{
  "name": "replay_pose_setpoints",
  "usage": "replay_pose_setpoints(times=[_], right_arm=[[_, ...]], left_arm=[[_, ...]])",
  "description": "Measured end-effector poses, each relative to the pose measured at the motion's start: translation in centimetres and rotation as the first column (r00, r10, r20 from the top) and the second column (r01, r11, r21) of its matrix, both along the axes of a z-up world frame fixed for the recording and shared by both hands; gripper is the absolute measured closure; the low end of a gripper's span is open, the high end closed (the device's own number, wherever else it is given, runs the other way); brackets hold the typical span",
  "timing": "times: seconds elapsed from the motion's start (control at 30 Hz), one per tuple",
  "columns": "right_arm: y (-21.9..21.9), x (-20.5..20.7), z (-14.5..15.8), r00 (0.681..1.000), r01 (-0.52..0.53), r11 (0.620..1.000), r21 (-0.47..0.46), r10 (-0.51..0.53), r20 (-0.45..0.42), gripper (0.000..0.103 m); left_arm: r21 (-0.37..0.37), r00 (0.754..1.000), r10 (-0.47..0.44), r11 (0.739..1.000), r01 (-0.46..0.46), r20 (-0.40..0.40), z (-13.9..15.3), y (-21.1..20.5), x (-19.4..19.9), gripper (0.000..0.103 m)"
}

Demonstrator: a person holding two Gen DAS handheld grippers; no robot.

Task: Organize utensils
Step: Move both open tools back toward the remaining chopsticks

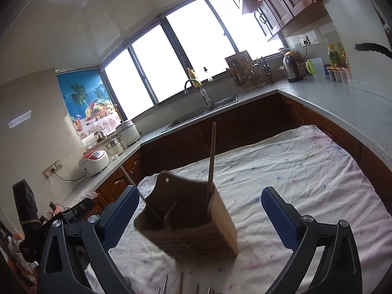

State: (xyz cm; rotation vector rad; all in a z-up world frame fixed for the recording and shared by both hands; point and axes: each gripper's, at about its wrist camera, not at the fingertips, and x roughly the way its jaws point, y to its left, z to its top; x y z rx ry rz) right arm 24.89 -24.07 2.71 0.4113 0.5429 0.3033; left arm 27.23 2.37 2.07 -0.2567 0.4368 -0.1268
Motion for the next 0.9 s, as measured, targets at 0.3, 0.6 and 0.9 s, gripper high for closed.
replay_pose_setpoints(times=[0.3, 0.6, 0.9], right_arm=[[0.0, -5.9, -0.6, 0.999, -0.013, 0.999, -0.048, 0.011, -0.033, 0.002], [-0.1, -10.1, -1.8, 0.996, -0.015, 0.997, -0.073, 0.009, -0.084, 0.002], [1.1, -12.4, -3.2, 0.991, -0.048, 0.995, -0.092, 0.036, -0.128, 0.003]], left_arm=[[-0.002, 0.997, 0.011, 1.0, -0.012, -0.077, 0.2, 1.7, -5.7, 0.016], [-0.027, 0.989, 0.008, 1.0, -0.012, -0.145, -0.1, 2.7, -10.6, 0.016], [-0.01, 0.979, -0.013, 1.0, 0.011, -0.201, -0.8, 2.4, -13.3, 0.016]])
